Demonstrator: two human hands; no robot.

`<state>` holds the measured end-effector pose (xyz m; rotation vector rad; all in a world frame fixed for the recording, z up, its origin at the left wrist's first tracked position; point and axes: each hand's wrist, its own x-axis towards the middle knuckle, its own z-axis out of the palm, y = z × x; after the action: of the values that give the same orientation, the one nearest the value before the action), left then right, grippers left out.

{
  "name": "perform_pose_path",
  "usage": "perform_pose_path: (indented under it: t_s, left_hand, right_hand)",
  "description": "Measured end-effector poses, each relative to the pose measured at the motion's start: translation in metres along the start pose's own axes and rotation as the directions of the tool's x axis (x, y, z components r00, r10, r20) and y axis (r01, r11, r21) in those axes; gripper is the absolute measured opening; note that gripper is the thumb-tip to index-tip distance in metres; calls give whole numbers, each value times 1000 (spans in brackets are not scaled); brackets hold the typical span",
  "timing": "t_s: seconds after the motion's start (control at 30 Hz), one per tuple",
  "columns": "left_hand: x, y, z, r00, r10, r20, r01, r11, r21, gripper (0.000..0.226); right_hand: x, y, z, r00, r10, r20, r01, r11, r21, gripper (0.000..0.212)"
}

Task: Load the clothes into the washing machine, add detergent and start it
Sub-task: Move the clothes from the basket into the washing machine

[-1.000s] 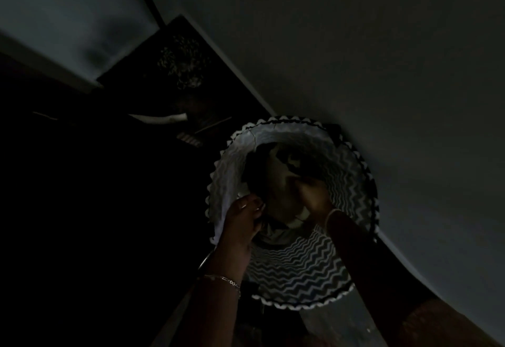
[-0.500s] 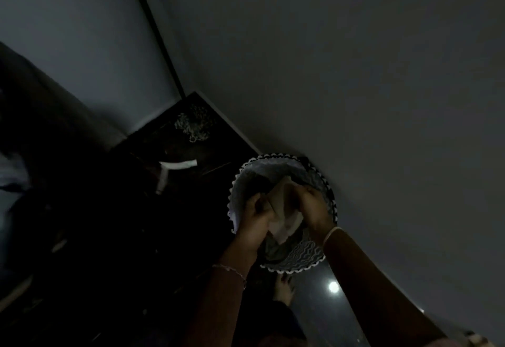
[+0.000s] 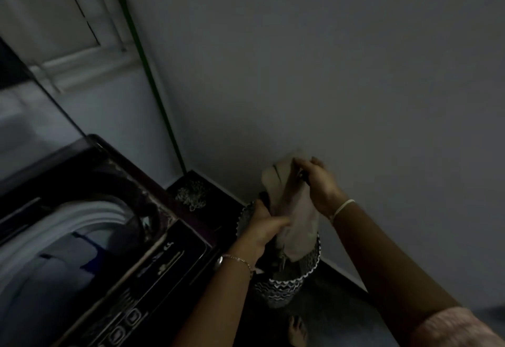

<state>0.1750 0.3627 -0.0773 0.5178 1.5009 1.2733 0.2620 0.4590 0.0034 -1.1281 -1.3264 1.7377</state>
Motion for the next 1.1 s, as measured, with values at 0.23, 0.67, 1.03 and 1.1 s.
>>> perform_pose_path:
  t_s: [0.23, 0.67, 1.03, 1.1]
  left_hand:
    - [-44, 73, -15, 989, 150, -8, -145, 966, 213, 145]
    - [-57, 150, -8, 823, 559, -104, -454, 756, 471, 122]
    - [-38, 154, -16, 845, 500, -189, -413, 835, 364, 79]
    - [-35, 161, -17, 838, 464, -286, -377, 873, 310, 56]
  right_hand:
    - [-57, -98, 23, 975, -218, 32, 211, 965, 158, 22]
    - [-95, -233, 45, 931, -334, 145, 250, 877, 410, 20]
    - [-84, -275, 60, 873, -373, 315, 122, 791, 599, 41]
    - [-79, -275, 55, 861, -390, 326, 120, 779, 615, 43]
